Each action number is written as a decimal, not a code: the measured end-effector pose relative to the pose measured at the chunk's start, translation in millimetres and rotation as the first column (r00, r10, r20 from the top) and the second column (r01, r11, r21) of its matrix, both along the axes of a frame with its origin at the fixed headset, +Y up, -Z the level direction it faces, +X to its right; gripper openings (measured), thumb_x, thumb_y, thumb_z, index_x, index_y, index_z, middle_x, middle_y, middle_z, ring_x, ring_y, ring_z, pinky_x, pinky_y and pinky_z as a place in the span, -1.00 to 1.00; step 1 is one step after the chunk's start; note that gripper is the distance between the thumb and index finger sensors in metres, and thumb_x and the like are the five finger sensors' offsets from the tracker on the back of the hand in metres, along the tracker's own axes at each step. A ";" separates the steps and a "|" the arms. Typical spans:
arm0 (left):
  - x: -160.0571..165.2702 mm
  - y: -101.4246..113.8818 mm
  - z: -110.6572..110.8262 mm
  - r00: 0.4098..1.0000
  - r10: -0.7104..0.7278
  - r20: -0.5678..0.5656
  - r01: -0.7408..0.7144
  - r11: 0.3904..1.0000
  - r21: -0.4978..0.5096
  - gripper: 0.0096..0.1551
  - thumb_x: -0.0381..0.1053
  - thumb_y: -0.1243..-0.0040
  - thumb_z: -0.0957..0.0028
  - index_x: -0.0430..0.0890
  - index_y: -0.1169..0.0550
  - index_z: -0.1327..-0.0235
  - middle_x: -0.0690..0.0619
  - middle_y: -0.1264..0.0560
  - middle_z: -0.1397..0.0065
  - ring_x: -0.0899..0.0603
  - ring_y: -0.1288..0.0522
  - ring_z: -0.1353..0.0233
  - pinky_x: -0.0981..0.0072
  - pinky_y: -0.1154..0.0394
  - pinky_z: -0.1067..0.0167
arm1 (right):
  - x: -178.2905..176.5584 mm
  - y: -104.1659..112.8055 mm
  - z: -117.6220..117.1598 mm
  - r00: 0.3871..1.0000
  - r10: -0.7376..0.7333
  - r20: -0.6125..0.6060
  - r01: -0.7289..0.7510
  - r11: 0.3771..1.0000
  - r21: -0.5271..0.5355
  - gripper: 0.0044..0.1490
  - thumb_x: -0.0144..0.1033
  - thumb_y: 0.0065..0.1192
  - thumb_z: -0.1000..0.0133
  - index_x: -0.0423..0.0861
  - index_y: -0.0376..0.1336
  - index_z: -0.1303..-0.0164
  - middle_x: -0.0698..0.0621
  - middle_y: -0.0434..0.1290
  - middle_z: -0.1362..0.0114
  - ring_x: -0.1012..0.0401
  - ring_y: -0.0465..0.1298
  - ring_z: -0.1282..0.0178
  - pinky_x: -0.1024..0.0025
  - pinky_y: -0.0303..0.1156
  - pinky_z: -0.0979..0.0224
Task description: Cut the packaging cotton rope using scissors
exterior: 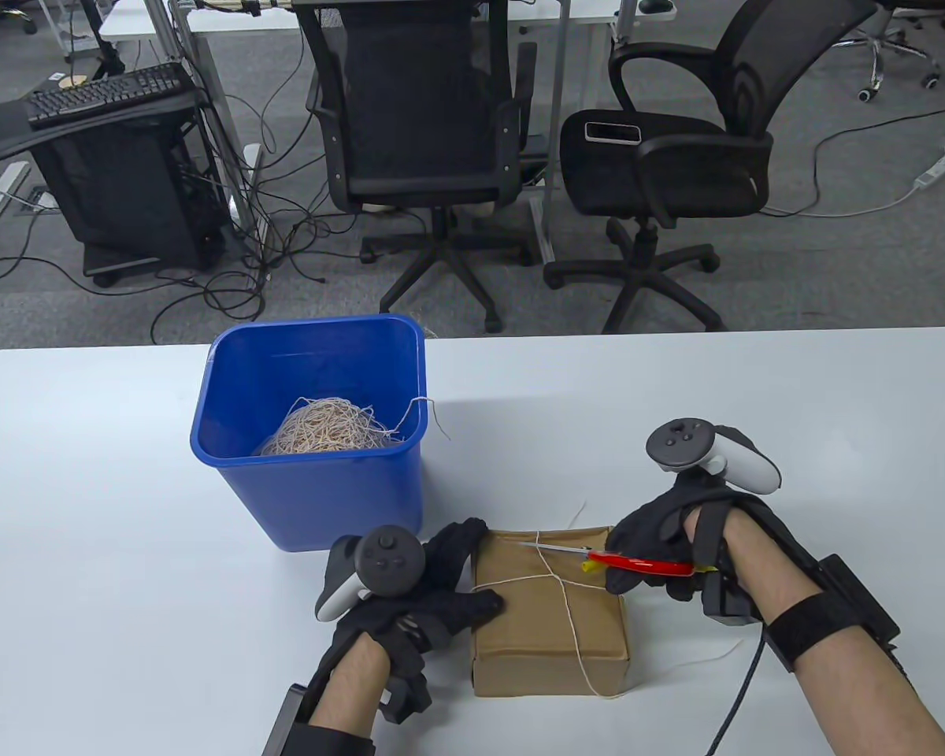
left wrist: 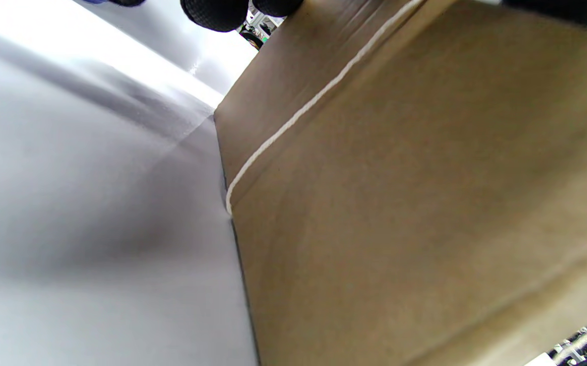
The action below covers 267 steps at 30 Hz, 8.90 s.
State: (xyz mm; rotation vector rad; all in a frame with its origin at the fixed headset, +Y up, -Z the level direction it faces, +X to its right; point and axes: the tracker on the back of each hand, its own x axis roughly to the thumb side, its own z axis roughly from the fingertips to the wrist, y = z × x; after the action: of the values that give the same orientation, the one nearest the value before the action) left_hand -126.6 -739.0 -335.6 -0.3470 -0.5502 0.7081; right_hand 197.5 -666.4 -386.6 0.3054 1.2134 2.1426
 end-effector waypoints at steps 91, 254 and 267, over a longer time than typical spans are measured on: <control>-2.9 -2.8 2.6 0.999 0.045 -0.029 -0.045 0.999 -0.019 0.07 0.39 -0.18 -0.15 0.06 0.09 -0.69 -0.35 0.04 -0.68 -0.56 -0.14 -0.59 -0.57 -0.10 -0.33 | 121.9 -75.4 73.4 0.573 0.367 0.733 -0.775 0.534 0.338 -0.24 -0.28 0.54 0.06 -0.33 0.40 -0.32 -0.49 0.37 -0.26 -0.22 0.44 -0.04 -0.41 0.29 -0.15; 98.4 -16.2 -61.9 0.733 -0.679 0.025 0.670 0.729 0.142 -0.21 0.02 -0.46 0.02 -0.03 -0.34 -0.45 -0.11 -0.23 -0.54 -0.46 -0.22 -0.49 -0.48 -0.12 -0.38 | 124.2 40.3 87.6 0.883 -0.467 0.051 0.271 0.594 0.757 0.75 0.30 0.71 0.29 -0.28 -0.34 -0.62 -0.62 -0.31 -0.58 -0.55 -0.25 -0.47 -0.76 0.10 -0.11; 124.9 -22.1 -40.4 0.565 -0.825 -0.019 0.776 0.523 0.354 -0.60 -0.01 -0.25 0.05 -0.20 -0.58 0.05 -0.24 -0.57 -0.01 -0.37 -0.56 -0.05 -0.43 -0.38 -0.16 | 120.3 34.0 86.2 0.861 -0.505 0.056 0.289 0.578 0.763 0.73 0.30 0.70 0.28 -0.30 -0.32 -0.62 -0.62 -0.30 -0.58 -0.55 -0.25 -0.47 -0.76 0.10 -0.10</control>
State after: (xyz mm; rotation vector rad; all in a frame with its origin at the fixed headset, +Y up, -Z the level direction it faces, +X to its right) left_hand -1.7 -761.0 -376.1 -0.3021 -0.5639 -0.3436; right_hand 317.8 -632.4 -300.4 0.5505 0.0234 2.0558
